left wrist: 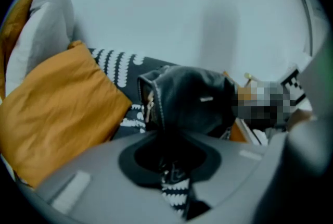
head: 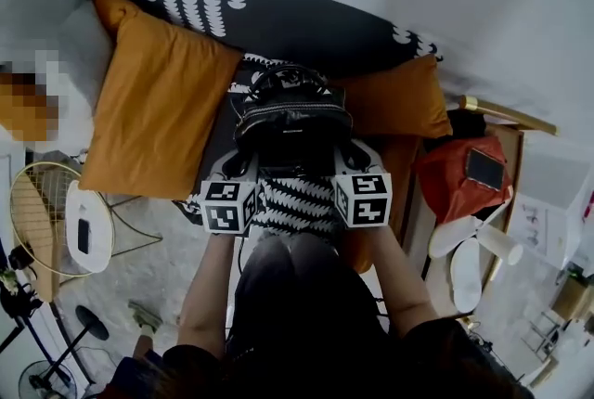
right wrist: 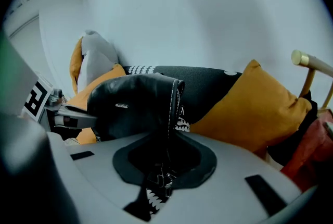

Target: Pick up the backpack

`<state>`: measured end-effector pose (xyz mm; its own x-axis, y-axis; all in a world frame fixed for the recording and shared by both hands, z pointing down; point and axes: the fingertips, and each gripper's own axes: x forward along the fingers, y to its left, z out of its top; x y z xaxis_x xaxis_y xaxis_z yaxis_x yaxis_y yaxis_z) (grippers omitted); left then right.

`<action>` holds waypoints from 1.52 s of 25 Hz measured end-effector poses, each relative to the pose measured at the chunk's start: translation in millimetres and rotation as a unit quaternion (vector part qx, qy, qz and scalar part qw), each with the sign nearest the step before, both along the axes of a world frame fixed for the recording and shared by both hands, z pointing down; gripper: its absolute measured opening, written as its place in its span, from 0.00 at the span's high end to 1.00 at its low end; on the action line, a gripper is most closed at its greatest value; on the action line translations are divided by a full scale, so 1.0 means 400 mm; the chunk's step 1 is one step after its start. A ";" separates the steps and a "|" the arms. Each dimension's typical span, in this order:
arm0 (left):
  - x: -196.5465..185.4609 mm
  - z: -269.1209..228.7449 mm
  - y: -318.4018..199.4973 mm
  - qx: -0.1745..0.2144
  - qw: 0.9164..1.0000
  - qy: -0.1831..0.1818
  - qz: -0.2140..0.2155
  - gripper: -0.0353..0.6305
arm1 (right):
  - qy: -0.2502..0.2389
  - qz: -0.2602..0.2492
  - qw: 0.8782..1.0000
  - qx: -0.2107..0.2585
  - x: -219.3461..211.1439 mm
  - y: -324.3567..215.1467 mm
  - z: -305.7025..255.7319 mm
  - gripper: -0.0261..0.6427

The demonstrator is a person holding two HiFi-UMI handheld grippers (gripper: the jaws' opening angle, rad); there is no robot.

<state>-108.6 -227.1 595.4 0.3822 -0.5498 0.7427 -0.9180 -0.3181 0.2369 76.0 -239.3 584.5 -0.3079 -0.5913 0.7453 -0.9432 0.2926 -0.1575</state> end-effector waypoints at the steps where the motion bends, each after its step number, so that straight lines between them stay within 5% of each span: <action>1: -0.007 -0.013 0.007 0.003 1.000 0.001 -0.004 0.86 | -0.001 -0.005 1.000 0.003 -0.007 0.003 -0.013 0.88; 22: -0.122 -0.302 0.137 0.079 0.995 -0.007 -0.052 0.87 | -0.044 -0.076 0.994 0.065 -0.127 0.079 -0.283 0.89; 38: -0.216 -0.475 0.195 0.155 0.979 0.004 -0.130 0.88 | -0.067 -0.123 0.983 0.123 -0.231 0.092 -0.453 0.90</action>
<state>-195.0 -149.1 405.4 0.2053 -0.8276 0.5225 -0.9758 -0.1319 0.1744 -16.4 -202.4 403.4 -0.5491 -0.6445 0.5321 -0.8153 0.5532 -0.1713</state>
